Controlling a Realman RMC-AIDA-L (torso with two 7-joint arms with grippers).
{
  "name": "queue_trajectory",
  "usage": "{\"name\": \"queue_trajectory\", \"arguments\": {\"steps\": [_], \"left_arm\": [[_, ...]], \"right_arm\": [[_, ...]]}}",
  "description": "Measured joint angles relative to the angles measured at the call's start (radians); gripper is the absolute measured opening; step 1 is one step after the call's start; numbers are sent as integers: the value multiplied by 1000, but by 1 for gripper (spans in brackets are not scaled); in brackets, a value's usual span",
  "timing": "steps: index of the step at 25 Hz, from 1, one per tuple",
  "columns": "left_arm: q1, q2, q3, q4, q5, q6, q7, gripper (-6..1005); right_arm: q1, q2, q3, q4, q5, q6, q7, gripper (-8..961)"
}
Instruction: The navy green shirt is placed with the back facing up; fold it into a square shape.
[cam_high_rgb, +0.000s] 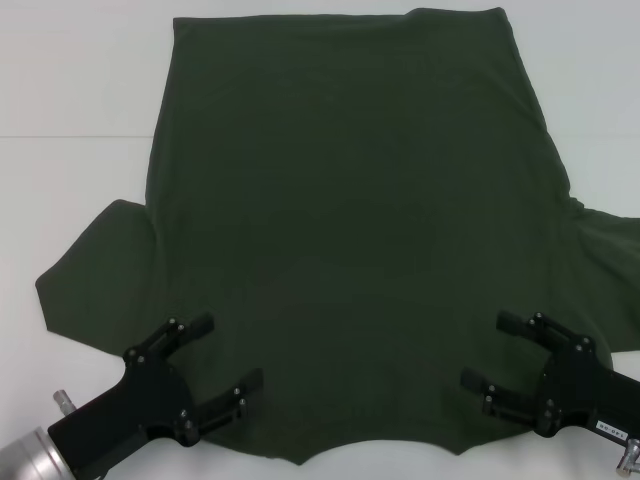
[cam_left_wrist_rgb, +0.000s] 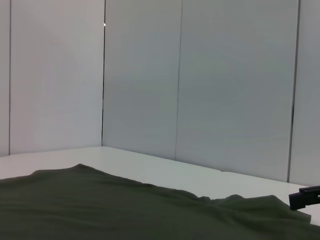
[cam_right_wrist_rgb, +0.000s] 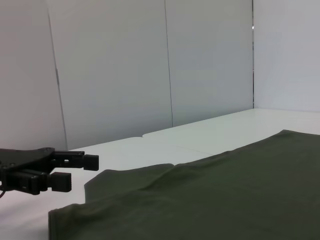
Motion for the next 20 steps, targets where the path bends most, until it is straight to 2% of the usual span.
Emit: {"name": "queue_trajectory", "arguments": {"steps": [4,8,11,12,14,16,18,20], "left_arm": [[-2,3,-9,11,-2,6,-113,877],[-4,9,-1,115,3,32,-424,876],[-5,28,5,236,25,25,-744,875],[-7,32,5,255,34,18,-796,875],[-24,54,4,329,91,-4,-1011,874],[-50,78,0,366,149,-7,-1130,874],[-81,109,0,395,208,-18,-1250,873],[-121,152,-1,418,294,-41,-1404,873]], "right_arm": [[0,0,0,0,0,0,0,915],[1,2,0,0,-1,0,3,915],[1,2,0,0,-1,0,5,914],[1,2,0,0,-1,-1,5,914],[2,2,0,0,-2,-1,5,914],[3,2,0,0,-4,-1,5,914],[5,1,0,1,-5,-2,6,914],[7,1,-1,1,-6,-2,6,914]]}}
